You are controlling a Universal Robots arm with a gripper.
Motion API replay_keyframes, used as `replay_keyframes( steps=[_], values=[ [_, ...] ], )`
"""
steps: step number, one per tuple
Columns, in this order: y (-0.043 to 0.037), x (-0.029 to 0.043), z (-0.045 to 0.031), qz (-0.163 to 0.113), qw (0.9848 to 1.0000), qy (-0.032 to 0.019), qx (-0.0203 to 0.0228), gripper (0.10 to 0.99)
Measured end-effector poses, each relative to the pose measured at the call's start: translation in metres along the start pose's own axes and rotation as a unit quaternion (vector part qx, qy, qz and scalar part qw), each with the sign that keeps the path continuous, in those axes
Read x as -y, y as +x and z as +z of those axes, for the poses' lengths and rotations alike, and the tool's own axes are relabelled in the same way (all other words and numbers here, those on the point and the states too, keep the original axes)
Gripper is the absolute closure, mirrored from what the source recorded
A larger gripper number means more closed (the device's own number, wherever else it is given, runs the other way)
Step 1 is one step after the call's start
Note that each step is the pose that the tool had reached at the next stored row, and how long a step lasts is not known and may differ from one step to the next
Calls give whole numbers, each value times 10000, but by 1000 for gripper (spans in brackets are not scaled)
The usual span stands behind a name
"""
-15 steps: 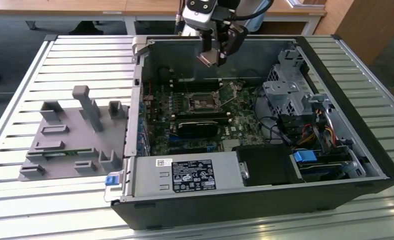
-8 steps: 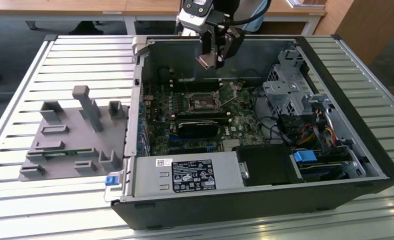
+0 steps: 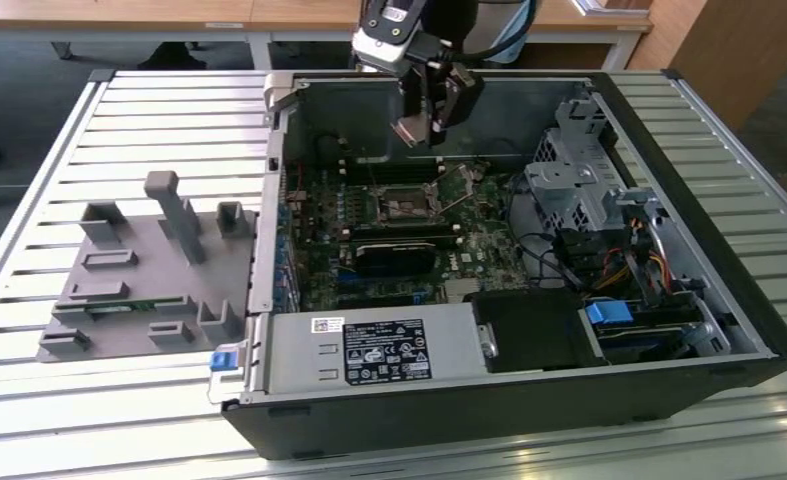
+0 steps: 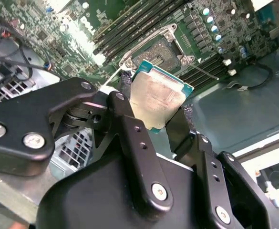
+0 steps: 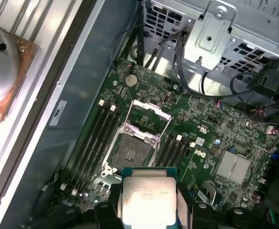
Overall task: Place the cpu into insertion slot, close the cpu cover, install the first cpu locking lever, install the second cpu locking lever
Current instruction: 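Place the cpu into insertion slot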
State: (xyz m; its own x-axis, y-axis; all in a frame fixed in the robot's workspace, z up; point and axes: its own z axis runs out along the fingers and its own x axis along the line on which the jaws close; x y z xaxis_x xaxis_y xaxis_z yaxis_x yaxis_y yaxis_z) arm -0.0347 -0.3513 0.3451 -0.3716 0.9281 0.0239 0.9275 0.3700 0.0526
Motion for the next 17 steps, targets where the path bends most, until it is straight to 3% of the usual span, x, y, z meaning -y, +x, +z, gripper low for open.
replay_keyframes(
  steps=[4,8,11,17],
  values=[
    [-1,3,49,359,9994,-9,19,545],
    [-2,5,107,725,9974,-17,39,545],
    [-3,8,142,994,9950,-24,53,545],
    [-3,11,224,1477,9890,-35,78,545]
  ],
)
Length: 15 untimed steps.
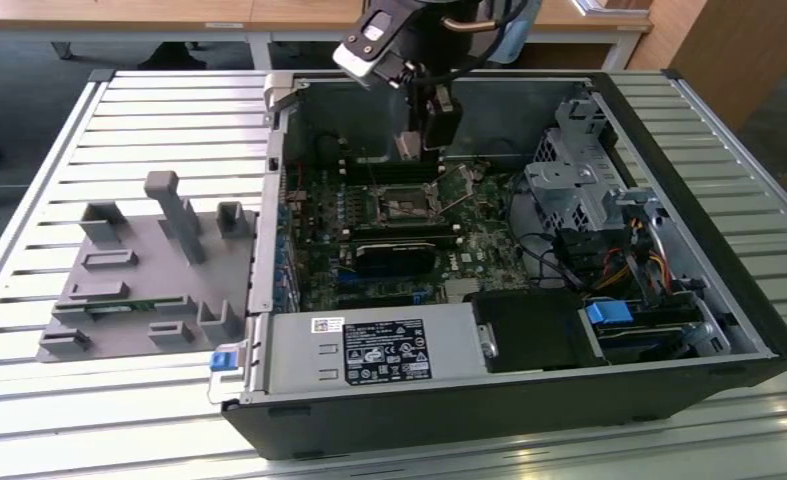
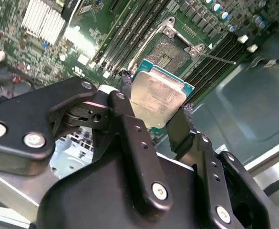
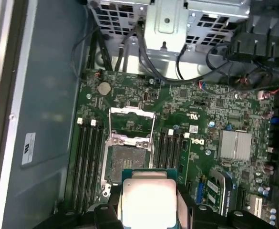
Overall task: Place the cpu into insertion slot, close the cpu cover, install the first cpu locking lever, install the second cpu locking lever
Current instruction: 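Place the cpu into insertion slot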
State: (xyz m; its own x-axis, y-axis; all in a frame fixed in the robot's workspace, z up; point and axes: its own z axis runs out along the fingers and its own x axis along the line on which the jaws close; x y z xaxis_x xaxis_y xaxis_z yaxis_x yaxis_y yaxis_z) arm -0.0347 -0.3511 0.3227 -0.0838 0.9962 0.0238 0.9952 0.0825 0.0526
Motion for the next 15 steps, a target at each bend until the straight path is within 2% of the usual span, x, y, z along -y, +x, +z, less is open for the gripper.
replay_keyframes(
  steps=[5,15],
  values=[
    [66,-1,93,96,10000,-2,6,545],
    [126,3,276,175,9998,0,13,545]
  ],
)
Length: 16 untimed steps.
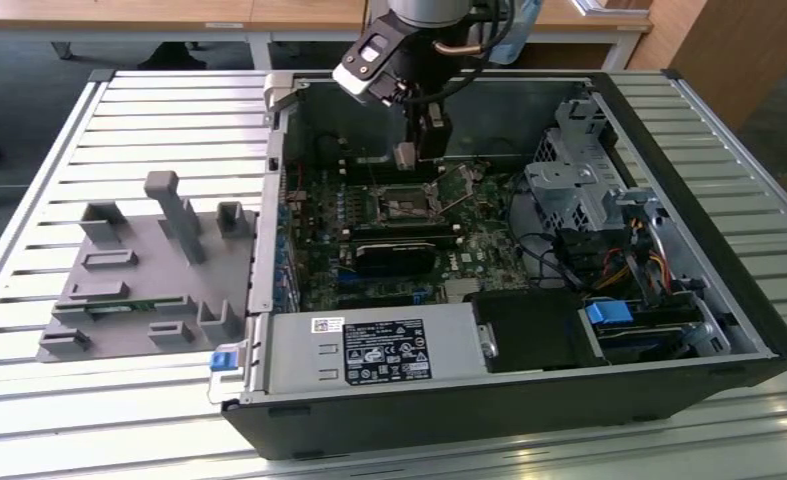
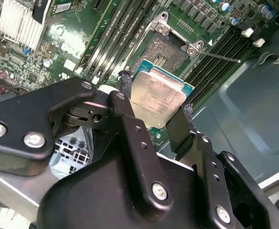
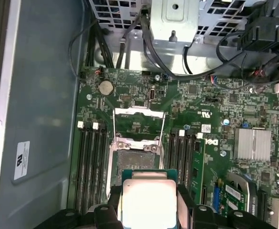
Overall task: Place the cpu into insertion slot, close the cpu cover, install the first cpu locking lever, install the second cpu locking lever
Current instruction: 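Place the cpu into insertion slot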
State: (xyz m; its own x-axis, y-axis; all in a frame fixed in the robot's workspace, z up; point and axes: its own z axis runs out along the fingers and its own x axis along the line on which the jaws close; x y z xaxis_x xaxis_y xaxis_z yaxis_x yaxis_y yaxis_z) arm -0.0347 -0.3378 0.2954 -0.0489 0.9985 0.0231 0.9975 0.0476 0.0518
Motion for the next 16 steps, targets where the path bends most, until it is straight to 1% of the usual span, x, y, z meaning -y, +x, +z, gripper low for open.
replay_keyframes(
  steps=[3,14,16],
  values=[
    [11,2,54,98,10000,-2,9,545],
    [25,12,249,100,9999,-2,9,545],
    [26,13,274,100,9999,-2,19,545]
  ],
)
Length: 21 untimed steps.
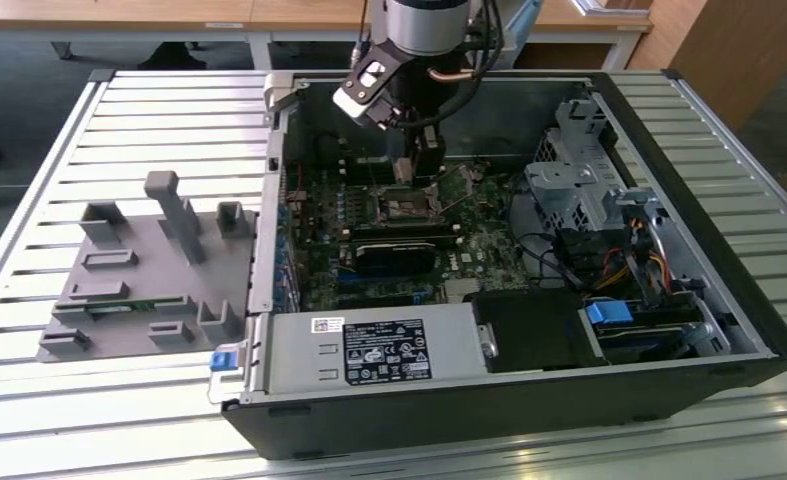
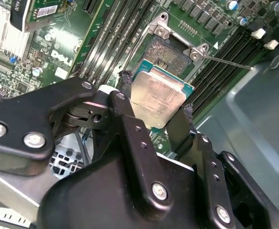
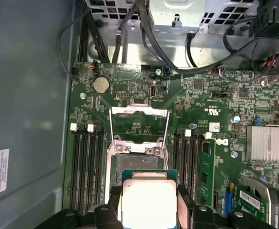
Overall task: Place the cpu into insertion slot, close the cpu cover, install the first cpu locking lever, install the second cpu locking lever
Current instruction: 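Place the cpu into insertion slot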
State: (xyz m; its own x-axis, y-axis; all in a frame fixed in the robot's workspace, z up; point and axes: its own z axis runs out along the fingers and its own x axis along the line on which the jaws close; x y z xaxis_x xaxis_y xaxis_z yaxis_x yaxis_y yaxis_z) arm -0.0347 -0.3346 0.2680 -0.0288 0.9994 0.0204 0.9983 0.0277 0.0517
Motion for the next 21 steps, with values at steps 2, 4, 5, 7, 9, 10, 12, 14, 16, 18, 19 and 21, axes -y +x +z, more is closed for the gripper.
replay_keyframes(
  steps=[2,4,5,7,9,10,12,14,16,18,19,21],
  values=[
    [1,1,18,-1,10000,1,14,545],
    [3,1,31,-2,10000,1,27,545],
    [3,1,43,-3,10000,1,33,545],
    [4,4,72,-3,10000,2,54,545],
    [7,5,106,-3,10000,2,58,545],
    [10,6,124,-3,10000,2,58,545],
    [16,8,161,-3,10000,2,58,545],
    [22,9,195,-4,10000,2,58,545],
    [25,10,228,-3,10000,2,58,545],
    [31,13,263,-4,10000,2,59,545],
    [34,13,281,-4,10000,2,58,545],
    [41,14,316,-5,10000,2,58,545]
  ],
)
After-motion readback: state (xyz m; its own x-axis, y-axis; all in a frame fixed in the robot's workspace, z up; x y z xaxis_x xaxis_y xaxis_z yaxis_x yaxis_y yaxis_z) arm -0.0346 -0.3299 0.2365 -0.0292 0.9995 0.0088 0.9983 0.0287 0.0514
